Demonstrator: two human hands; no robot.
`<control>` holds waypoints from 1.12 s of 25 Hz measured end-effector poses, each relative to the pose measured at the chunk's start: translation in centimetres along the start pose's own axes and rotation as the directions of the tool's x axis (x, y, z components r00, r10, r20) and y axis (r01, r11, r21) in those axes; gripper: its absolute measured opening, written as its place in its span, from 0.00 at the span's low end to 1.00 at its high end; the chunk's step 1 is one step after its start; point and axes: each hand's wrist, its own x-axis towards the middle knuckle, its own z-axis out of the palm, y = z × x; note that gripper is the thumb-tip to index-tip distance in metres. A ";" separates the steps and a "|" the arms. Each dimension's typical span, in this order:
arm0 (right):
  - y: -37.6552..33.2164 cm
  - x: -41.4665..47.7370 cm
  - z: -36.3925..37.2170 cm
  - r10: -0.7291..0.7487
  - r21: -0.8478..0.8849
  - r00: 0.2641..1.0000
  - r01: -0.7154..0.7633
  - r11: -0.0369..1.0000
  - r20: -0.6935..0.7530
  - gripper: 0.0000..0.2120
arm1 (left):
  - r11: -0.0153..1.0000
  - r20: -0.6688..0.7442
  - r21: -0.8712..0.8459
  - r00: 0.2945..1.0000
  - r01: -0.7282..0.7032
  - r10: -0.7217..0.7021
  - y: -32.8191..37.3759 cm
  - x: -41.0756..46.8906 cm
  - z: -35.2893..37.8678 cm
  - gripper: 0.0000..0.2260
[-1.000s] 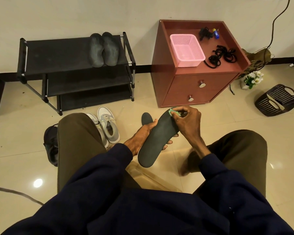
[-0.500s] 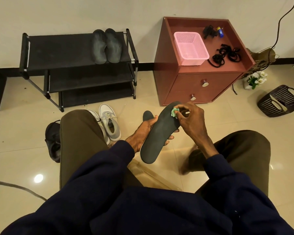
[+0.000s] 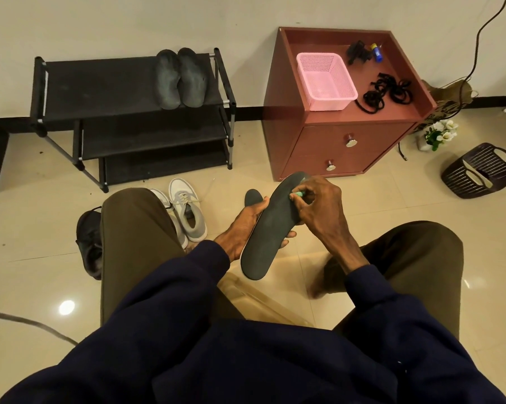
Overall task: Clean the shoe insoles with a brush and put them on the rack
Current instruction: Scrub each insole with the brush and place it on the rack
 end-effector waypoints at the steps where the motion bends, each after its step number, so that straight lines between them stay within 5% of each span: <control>1: 0.0 0.0 0.0 -0.024 -0.014 1.000 0.024 1.000 -0.009 0.05 | 1.000 -0.008 0.003 1.000 0.001 -0.001 0.0 0.0 0.1 0.30; 7: -0.8 -0.5 0.5 -0.077 0.000 0.997 0.077 0.997 0.022 0.10 | 0.999 -0.051 0.034 0.999 -0.015 0.016 0.1 -0.1 0.3 0.29; 13: -2.0 -0.7 -0.2 -0.110 0.084 0.929 0.086 0.993 0.354 0.07 | 1.000 -0.064 0.020 0.998 -0.018 0.019 -0.3 0.0 0.0 0.32; 20: 0.5 0.2 -1.6 0.030 -0.019 0.997 -0.029 0.999 0.067 0.08 | 0.997 0.023 0.072 1.000 0.007 -0.008 -0.4 0.0 0.4 0.31; 24: -2.1 -1.2 -0.2 -0.078 0.045 0.970 0.069 0.997 0.229 0.09 | 0.998 -0.112 0.068 0.994 -0.008 0.015 0.0 -0.5 0.5 0.31; 28: -4.5 -2.0 0.4 -0.134 0.138 0.903 0.084 0.987 0.409 0.06 | 0.996 -0.217 0.076 0.974 -0.048 0.064 -0.1 -0.6 0.1 0.20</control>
